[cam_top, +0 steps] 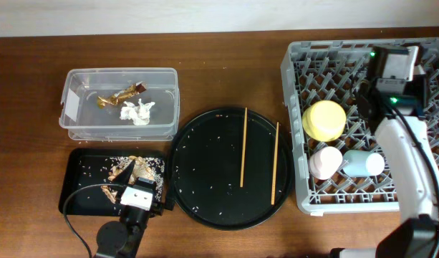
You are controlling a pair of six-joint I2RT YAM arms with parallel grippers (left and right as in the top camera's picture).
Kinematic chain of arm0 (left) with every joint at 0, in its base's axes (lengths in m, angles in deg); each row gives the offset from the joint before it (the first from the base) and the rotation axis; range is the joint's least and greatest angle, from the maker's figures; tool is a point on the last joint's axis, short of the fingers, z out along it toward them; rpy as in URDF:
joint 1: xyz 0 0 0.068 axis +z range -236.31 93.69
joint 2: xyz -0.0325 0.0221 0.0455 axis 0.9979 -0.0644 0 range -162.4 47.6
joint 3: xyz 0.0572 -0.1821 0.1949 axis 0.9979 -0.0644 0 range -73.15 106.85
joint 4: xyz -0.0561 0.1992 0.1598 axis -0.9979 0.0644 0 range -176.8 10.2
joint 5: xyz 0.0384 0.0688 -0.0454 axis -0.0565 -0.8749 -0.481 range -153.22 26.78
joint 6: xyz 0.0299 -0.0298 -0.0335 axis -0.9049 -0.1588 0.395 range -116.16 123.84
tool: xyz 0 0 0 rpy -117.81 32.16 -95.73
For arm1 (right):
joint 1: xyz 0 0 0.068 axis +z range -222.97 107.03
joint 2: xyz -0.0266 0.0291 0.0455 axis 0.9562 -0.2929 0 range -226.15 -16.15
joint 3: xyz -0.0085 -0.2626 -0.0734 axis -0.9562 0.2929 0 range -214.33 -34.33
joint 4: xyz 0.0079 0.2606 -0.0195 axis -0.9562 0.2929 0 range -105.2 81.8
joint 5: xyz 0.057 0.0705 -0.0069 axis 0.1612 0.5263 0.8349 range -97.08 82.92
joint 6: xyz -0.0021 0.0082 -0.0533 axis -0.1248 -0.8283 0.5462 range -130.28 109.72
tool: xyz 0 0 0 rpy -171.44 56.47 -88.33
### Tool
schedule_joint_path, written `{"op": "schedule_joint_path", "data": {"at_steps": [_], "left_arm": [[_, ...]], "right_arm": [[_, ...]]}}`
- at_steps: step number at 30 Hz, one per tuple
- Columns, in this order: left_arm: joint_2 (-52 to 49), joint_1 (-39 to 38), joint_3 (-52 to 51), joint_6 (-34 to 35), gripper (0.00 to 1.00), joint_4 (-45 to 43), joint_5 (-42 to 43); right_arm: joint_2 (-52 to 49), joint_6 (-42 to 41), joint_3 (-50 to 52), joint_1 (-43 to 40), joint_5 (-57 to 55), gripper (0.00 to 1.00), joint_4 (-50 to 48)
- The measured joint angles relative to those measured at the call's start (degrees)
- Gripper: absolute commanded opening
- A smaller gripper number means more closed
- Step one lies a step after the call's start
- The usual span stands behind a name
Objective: Sort waste into correct bins and load items into the dishwasher rack
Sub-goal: 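Grasp the grey plate with the right gripper and stand it in the rack, then pick one chopstick with the right gripper and put it in the rack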
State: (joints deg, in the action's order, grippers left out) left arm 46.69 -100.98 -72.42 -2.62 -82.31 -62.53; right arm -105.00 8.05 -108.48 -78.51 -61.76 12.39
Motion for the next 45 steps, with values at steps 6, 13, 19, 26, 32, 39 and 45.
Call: {"op": "schedule_joint_path", "data": {"at_steps": [6,13,19,26,32,39,45], "left_arm": [[0.0,0.0,0.0,0.0,1.00,0.0,0.0],[0.0,0.0,0.0,0.0,1.00,0.0,0.0],[0.0,0.0,0.0,0.0,0.99,0.0,0.0],[0.0,0.0,0.0,0.0,0.99,0.0,0.0],[0.0,0.0,0.0,0.0,0.99,0.0,0.0],[0.0,0.0,0.0,0.0,1.00,0.0,0.0],[0.0,0.0,0.0,0.0,0.99,0.0,0.0]], "right_arm": [[-6.4,3.4,0.0,8.3,-0.4,0.56,0.0],[-1.6,0.3,0.0,18.4,6.7,0.79,5.5],[6.6,-17.0,-0.3,29.6,40.2,0.66,20.9],[-11.1,-43.1,0.8,34.6,59.4,0.47,21.5],[-23.6,-51.0,1.3,34.5,62.4,0.15,17.9],[-23.3,-51.2,0.8,34.1,63.2,0.04,20.1],[-5.3,-39.9,-7.0,21.4,60.3,0.04,21.5]]}}
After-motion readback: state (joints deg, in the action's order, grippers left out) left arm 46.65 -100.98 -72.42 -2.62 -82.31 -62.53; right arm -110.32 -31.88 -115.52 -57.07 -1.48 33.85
